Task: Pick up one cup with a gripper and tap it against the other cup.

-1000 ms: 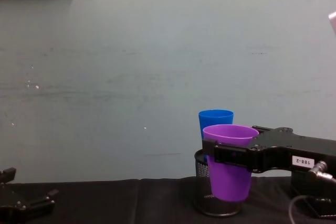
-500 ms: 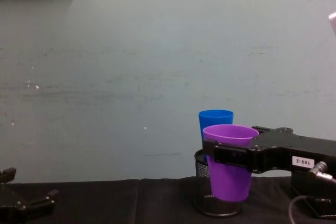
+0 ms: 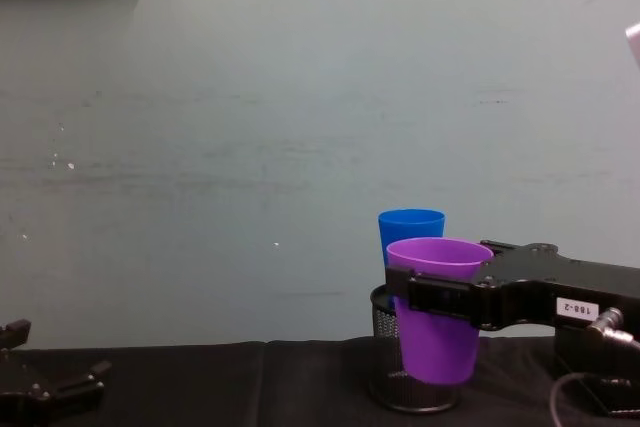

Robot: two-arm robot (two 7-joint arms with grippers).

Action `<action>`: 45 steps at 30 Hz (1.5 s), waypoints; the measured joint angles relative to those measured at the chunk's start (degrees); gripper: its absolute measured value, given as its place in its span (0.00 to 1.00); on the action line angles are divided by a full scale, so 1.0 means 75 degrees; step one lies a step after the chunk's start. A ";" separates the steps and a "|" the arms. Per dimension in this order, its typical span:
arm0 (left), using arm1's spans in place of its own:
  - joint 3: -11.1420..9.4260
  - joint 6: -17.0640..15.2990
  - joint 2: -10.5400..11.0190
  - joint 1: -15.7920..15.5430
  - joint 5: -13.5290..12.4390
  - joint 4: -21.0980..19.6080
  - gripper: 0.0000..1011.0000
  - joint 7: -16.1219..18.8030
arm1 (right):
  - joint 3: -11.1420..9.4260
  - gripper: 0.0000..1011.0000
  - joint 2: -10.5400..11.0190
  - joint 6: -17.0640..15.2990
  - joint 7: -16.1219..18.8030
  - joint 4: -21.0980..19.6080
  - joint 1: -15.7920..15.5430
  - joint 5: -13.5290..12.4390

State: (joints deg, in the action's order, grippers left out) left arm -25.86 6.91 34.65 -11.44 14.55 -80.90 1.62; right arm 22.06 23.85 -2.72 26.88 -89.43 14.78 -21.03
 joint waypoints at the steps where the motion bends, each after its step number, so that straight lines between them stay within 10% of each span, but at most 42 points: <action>1: 0.0000 0.0000 0.0000 0.0000 0.0000 0.0000 0.99 0.0000 | 0.0000 0.72 0.0000 0.0000 0.0000 0.0000 0.0000 0.0000; 45: 0.0000 0.0000 0.0000 0.0000 0.0000 0.0000 0.99 0.0000 | 0.0000 0.72 0.0000 -0.0001 -0.0001 0.0000 0.0000 0.0000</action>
State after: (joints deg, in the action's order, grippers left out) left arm -25.86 6.91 34.64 -11.43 14.55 -80.90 1.62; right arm 22.07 23.85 -2.72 26.87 -89.43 14.78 -21.03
